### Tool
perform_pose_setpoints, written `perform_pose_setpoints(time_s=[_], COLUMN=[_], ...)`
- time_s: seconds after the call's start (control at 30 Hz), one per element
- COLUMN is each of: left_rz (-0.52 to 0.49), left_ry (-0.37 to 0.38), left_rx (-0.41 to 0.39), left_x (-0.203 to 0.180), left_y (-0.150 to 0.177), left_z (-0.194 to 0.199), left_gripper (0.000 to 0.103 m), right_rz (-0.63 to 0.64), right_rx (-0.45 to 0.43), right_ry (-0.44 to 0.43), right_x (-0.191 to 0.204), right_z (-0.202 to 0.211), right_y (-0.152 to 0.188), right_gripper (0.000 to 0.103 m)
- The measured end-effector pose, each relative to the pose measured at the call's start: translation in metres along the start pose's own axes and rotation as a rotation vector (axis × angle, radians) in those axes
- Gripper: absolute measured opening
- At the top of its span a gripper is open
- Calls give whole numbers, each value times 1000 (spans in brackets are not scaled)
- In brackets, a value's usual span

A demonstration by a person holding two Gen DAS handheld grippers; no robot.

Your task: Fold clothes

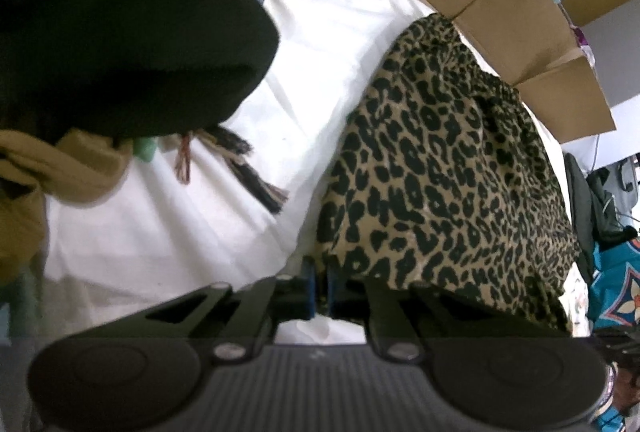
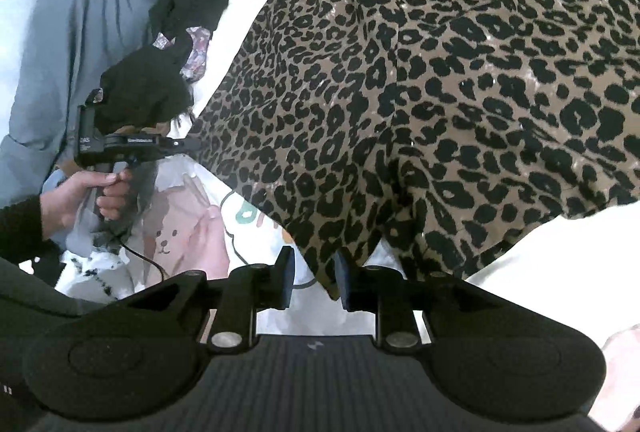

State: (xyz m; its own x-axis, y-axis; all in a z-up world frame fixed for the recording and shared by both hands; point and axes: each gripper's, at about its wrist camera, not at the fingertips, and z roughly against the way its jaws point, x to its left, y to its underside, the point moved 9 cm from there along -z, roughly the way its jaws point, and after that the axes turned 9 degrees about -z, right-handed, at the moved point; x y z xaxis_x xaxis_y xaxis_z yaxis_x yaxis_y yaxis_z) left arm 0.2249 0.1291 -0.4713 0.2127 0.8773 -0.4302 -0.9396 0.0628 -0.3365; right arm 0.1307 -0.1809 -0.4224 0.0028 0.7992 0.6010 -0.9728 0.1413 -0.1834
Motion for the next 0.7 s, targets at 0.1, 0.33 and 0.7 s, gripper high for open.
perform_pose_setpoints(time_s=[0.1,0.33,0.7], left_rz=[-7,1,-82], left_ry=[3,13,24], left_rx=[-9,-25,-1], left_x=[-9,-34,-85], left_y=[-2,-14,-33], left_z=[10,32,30], left_gripper=[5,5,5], right_rz=[20,47,50], right_rx=[-35,-115,-239], right_ry=[27,92,85], right_x=[-1,-4,7], right_z=[4,10,12], right_y=[-5,-16,-37], right_gripper=[29,42,46])
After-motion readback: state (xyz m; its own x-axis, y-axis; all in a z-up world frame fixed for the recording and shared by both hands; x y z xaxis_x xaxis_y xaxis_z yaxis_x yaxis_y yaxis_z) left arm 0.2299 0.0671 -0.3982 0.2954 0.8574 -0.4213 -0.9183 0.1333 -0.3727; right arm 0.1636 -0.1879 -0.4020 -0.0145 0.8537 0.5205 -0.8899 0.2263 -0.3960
